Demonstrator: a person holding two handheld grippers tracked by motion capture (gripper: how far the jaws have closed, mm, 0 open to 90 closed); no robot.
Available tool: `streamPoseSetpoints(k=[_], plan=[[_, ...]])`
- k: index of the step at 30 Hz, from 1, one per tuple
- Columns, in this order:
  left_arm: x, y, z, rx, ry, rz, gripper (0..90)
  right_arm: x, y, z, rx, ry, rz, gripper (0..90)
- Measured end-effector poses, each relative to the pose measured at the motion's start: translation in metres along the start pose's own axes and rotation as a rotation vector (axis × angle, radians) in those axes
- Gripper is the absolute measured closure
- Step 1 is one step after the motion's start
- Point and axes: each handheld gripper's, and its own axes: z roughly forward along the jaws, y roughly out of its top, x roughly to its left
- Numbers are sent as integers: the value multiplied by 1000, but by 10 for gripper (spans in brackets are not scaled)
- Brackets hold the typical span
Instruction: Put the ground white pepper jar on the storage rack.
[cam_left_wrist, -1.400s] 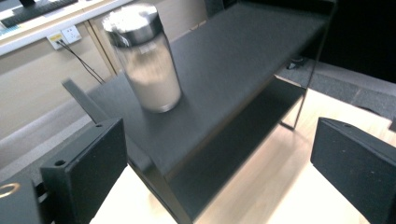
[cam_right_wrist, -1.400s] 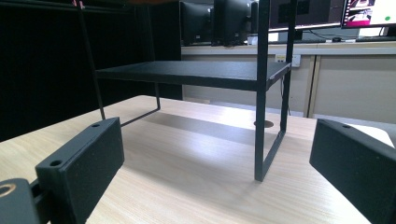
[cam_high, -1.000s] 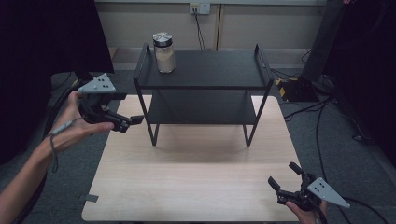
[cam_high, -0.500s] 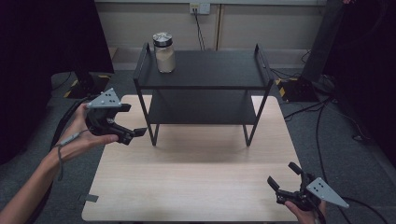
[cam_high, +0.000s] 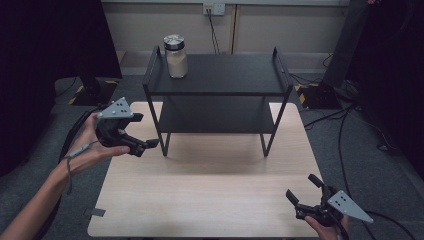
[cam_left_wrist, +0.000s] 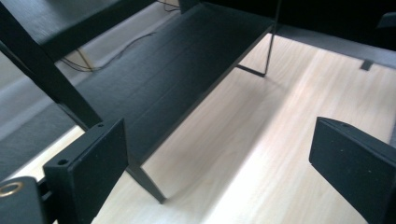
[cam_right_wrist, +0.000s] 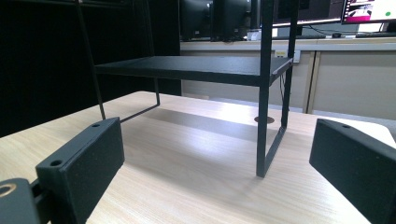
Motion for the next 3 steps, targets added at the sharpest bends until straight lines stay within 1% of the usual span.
streamPoseSetpoints(k=[1,2,3], plan=[[-2,0,1,5,12,11,41,0,0,0,0,0,-1,24],[-3,-1,1,8,15,10,41,-1,0,0,-1,1,0,24],[-2,-2,2,5,8,8,41,-1,0,0,0,0,2,24]])
